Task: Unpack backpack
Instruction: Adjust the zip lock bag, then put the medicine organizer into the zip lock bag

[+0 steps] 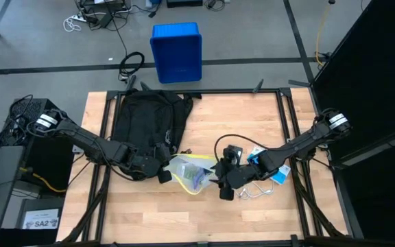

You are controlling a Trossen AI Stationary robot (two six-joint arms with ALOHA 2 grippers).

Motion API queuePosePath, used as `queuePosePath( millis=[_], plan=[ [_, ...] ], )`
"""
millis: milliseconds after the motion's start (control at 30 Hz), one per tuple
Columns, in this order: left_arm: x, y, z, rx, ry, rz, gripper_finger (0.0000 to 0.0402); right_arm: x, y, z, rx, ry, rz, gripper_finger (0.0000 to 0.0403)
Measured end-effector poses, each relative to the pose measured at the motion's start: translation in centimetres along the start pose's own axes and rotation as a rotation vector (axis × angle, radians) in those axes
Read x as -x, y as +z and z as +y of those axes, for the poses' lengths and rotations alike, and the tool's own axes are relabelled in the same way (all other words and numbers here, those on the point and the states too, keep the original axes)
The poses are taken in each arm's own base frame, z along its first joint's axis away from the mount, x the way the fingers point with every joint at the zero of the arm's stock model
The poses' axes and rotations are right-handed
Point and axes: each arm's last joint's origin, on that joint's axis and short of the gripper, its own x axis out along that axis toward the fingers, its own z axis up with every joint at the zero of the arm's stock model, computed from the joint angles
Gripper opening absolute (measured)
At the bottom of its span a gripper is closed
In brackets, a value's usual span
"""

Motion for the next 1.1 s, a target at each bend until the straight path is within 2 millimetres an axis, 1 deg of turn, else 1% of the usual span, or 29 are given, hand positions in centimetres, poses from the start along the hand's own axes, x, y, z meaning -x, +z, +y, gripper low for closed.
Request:
queuePosePath(
  millis=[167, 267, 467, 700, 933, 1100],
  plan=[
    [0.0, -0.1, 0.0, -0.003, 0.003, 0.008, 0.0000, 1.2, 0.7, 1.6, 0.038, 0.048, -0.028, 0.0212],
    [0.0, -0.1, 0.0, -0.002, 0.004, 0.009, 0.0000, 1.7, 0.2, 2.2, 0.050, 0.053, 0.005, 0.0212],
    [0.0, -0.1, 0.0, -0.001, 0.003, 0.010, 0.0000, 2.5, -1.1, 3.0, 0.005, 0.037, 0.091, 0.0199],
    [0.0, -0.1, 0.1, -0.004, 0.006, 0.013, 0.0000, 3.8, -3.4, 2.6, -0.068, -0.117, 0.224, 0.0181],
    [0.0, -0.1, 0.1, -0.003, 0.007, 0.013, 0.0000, 4.9, -5.1, 2.1, -0.173, -0.243, 0.344, 0.0162],
    [0.0, -0.1, 0.1, -0.001, 0.006, 0.010, 0.0000, 5.5, -6.3, 1.4, -0.218, -0.366, 0.424, 0.0161]
  ],
)
